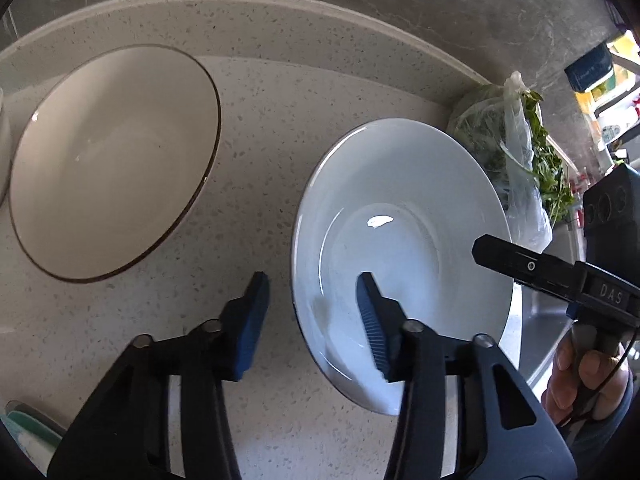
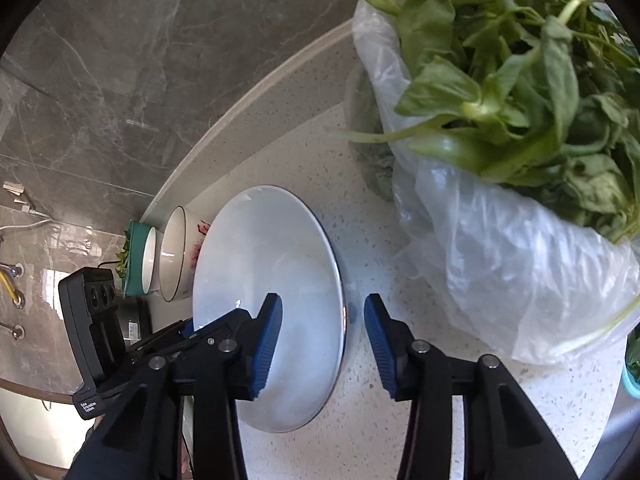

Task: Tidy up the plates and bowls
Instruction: 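Pinch the white bowl rim with both grippers and lift it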

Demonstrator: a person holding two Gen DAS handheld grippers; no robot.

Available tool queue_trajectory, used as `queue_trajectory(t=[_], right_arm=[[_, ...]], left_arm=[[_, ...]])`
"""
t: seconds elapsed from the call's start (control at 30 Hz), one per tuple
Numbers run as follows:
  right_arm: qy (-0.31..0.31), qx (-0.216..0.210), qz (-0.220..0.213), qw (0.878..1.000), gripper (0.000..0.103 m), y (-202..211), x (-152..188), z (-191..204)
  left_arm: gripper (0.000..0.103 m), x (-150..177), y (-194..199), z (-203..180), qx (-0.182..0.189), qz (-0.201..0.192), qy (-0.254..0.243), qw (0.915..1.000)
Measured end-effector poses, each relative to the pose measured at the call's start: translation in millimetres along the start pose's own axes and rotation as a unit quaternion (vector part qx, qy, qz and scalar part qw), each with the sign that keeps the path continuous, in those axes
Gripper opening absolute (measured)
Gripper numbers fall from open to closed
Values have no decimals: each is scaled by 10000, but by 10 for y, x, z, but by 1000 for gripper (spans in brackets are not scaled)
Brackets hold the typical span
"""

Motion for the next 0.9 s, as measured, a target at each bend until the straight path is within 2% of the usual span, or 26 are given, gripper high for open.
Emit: queue_trajectory(t=[0.07, 0.17, 0.23, 0.3, 0.33, 0.37, 0.5, 0.53, 0.63, 0.9], right_arm=[[-27, 7, -2, 10000, 47, -4, -18, -4], [-9, 92, 21, 10000, 38, -56, -45, 41], [-58, 126, 59, 9999, 33, -79, -67, 25], [-92, 212, 97, 9997, 20, -94, -87, 4], [-91, 237, 125, 9996, 18, -93, -93, -17], [-84, 259, 156, 9995, 15, -84, -97, -39], [-46, 259, 319, 9991, 15, -77, -102, -75], [-37, 263, 353, 9990, 15, -77, -103, -76], [-94, 166, 483, 9987, 16, -76, -103, -111], [-84, 200, 614, 9979, 16, -66, -27, -124]], left_arm=[[38, -15, -34, 32, 27, 8, 14, 10000], [36, -33, -48, 62, 87, -5, 24, 10000], [27, -43, -41, 73, 107, 1, 4, 9999], [26, -68, -57, 74, 160, 23, -39, 9999], [18, -77, -48, 57, 178, 42, -68, 9998], [16, -88, -62, 48, 190, 78, -124, 9997], [14, -142, -114, -13, 336, 194, -274, 9989], [10, -138, -105, 6, 376, 238, -308, 9985], [10, -150, -116, 19, 490, 305, -363, 9977], [9, -33, -32, 46, 461, 331, -427, 9975]])
Point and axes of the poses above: each gripper's, at about its wrist camera, not at the fingertips, and y roughly against the way its jaws point, z to its left, x to its underside, the point moved 2 cm from there along -y, roughly the way its jaws point, and after that the axes turned 13 degrees about -y, right-handed, at the moved point
